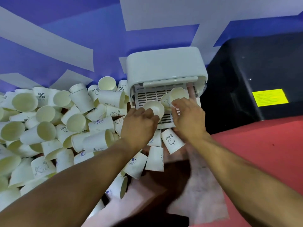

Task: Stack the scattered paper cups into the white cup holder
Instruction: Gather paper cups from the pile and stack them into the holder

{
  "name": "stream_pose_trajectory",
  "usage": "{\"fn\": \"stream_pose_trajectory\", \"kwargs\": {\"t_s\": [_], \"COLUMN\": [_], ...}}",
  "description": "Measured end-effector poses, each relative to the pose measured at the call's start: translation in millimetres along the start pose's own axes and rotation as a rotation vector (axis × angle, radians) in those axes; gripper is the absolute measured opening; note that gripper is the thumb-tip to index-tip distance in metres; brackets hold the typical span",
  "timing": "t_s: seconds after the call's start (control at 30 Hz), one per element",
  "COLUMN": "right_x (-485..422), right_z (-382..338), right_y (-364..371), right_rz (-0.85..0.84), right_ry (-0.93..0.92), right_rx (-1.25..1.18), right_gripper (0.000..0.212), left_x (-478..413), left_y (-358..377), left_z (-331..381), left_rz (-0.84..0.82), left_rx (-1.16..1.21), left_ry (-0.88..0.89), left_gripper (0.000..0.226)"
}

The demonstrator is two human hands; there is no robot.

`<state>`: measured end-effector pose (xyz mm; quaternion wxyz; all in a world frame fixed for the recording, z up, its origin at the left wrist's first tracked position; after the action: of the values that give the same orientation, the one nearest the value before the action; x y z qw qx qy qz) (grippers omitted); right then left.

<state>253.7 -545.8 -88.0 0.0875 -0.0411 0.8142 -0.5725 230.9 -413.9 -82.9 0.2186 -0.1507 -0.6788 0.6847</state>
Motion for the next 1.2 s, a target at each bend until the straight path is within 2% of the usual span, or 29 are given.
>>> {"fn": "stream_pose_trajectory", "kwargs": {"t_s": [0.17,0.3,0.4,0.47,0.57,0.7,0.77,0.93,1.2], "right_x": [-12,-23,-30,-30,-29,-28,-27,-15,5], "right_z": [4,5,6,6,6,4,-2,-12,-18], "right_y": [39,51,61,71,79,89,88,81,90], "right_rz": [-0.175,-0.250,-0.339,-0.429,-0.508,-0.597,-0.578,-0.472,-0.439], "right_ry": [-0.060,-0.080,-0.079,-0.074,-0.065,-0.084,-0.091,-0.068,-0.094], "right_rx": [0.103,0.228,0.208,0.180,0.170,0.227,0.261,0.275,0.192], "right_gripper": [0.007,0.014,0.005,0.017,0.029,0.023,0.019,0.010,0.011], "left_x": [-12,-19,-23,-24,-24,-23,-22,-16,-8], "left_y": [38,53,57,62,63,64,59,59,70], "left_z": [-4,-10,-10,-11,-13,-11,-12,-26,-26], "left_rz": [-0.168,-0.202,-0.226,-0.281,-0.325,-0.368,-0.366,-0.326,-0.300], "left_rx": [-0.029,0.006,0.000,-0.008,-0.058,-0.082,-0.091,-0.147,-0.017], "left_ry": [-0.024,-0.034,-0.041,-0.054,-0.084,-0.064,-0.048,-0.063,-0.085], "left_gripper": [0.005,0.002,0.012,0.018,0.016,0.024,0.026,0.005,0.011]}}
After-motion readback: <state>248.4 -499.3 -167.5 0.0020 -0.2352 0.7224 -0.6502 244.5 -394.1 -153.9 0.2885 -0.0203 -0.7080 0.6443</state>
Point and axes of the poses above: each hand's wrist, its own x-axis away from the middle knuckle, its own y-axis out of the palm, z = x × y, the point moved 9 cm from there along -x, towards the middle knuckle, and after that the axes turned 14 degrees about -z, right-handed, at the moved point
